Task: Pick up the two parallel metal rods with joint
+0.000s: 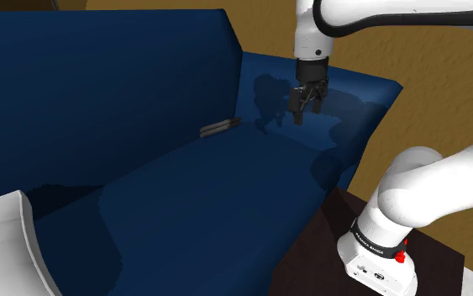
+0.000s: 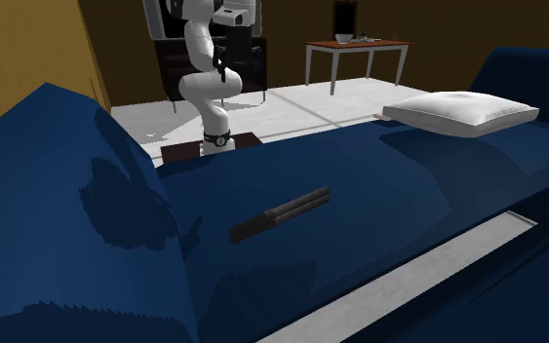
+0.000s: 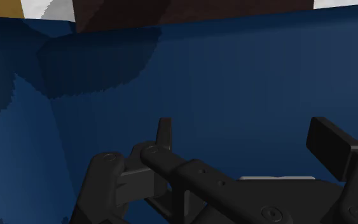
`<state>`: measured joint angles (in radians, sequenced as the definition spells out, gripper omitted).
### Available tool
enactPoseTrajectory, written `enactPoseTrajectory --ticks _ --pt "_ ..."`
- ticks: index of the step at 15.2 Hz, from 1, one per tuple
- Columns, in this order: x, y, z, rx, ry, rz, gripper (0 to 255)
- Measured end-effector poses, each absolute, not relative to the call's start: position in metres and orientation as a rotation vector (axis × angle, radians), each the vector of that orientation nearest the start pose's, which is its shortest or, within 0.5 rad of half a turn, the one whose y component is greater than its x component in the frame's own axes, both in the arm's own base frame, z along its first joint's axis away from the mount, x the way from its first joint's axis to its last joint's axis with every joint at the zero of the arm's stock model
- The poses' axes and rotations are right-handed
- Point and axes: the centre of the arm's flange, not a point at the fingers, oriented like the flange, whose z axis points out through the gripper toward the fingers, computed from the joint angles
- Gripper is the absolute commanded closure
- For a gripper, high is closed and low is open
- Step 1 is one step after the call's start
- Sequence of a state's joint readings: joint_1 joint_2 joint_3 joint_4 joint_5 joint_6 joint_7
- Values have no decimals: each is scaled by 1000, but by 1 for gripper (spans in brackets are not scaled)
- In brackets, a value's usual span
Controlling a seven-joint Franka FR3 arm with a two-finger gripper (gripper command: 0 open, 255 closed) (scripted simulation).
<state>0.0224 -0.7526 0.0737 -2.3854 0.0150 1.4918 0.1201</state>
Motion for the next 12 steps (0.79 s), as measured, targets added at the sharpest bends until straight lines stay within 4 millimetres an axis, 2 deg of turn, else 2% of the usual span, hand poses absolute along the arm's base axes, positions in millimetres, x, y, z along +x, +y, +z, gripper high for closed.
enactPoseTrajectory --ticks 2,3,9,12 --pt "307 40 558 -3181 103 220 0" --pt "316 46 555 -3178 147 220 0" --pt "374 71 524 -3131 505 216 0" --pt "409 84 509 -3090 688 213 0"
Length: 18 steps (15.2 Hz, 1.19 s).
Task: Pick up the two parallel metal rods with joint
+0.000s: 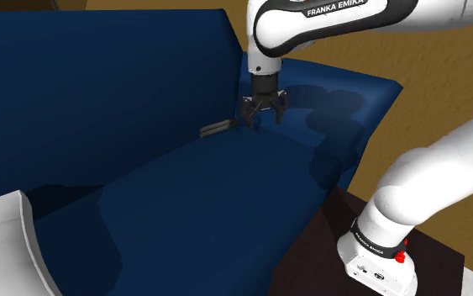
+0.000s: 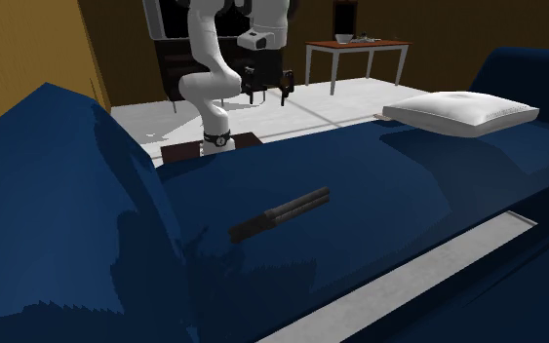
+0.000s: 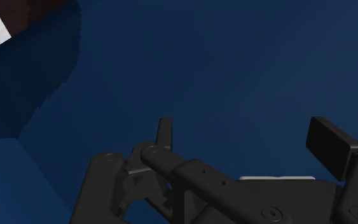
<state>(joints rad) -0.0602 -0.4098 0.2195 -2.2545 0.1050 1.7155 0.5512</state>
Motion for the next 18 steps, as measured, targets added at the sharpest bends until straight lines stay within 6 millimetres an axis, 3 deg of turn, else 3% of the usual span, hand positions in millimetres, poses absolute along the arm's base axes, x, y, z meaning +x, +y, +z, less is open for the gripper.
enactPoseTrajectory --ticks 10,18 --pt "528 84 461 -2876 1275 196 0" --pt "615 50 419 -2625 1705 177 0"
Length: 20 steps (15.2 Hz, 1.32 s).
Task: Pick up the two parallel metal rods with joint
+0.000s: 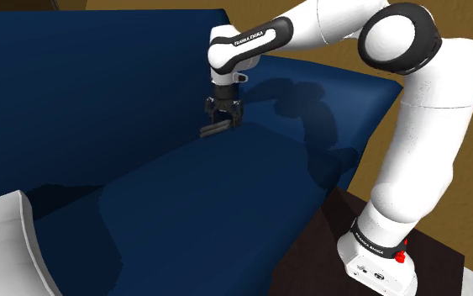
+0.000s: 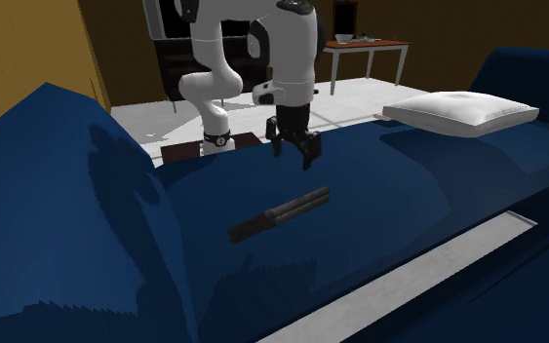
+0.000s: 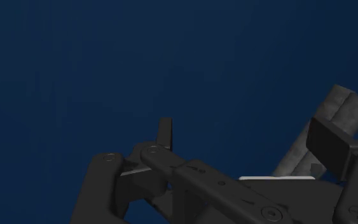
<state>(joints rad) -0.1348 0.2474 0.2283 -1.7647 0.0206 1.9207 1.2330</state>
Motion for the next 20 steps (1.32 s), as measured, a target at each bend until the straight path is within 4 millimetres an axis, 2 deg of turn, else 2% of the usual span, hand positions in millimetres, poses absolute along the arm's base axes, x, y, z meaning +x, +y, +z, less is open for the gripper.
enactPoseTrajectory --ticks 5,9,17,18,20 --pt "666 17 396 -2436 1950 163 0" --pt "696 -15 374 -2282 2119 152 0" --pt "703 -20 335 -2251 2151 150 0" --pt "703 -20 333 -2251 2151 150 255" --pt "703 -20 333 -2249 2149 146 255"
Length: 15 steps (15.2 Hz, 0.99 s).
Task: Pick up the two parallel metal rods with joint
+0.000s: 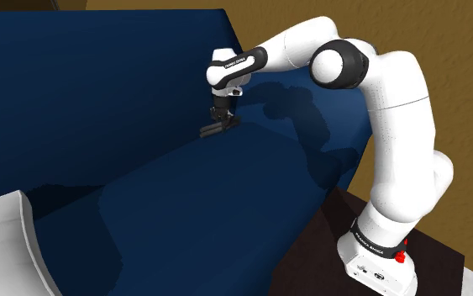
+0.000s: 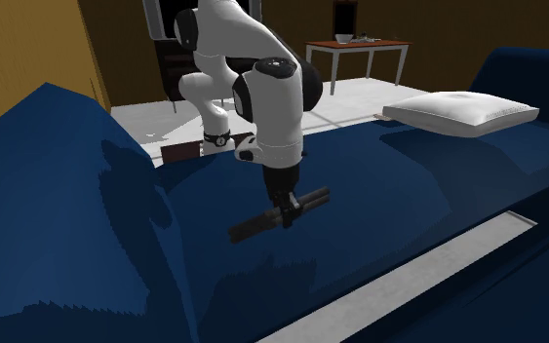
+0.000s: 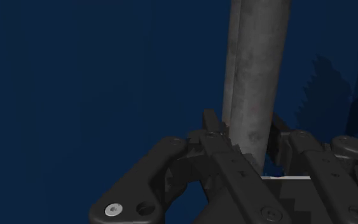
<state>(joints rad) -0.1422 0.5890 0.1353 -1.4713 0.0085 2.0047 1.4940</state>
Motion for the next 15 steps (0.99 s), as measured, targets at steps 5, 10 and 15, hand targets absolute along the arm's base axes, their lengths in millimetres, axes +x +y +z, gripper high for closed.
enactPoseTrajectory --ticks 5,10,15 --pt "704 -20 334 -2250 2149 146 255" --pt "703 -20 339 -2250 2150 148 255" --pt "702 -21 363 -2251 2150 149 255"
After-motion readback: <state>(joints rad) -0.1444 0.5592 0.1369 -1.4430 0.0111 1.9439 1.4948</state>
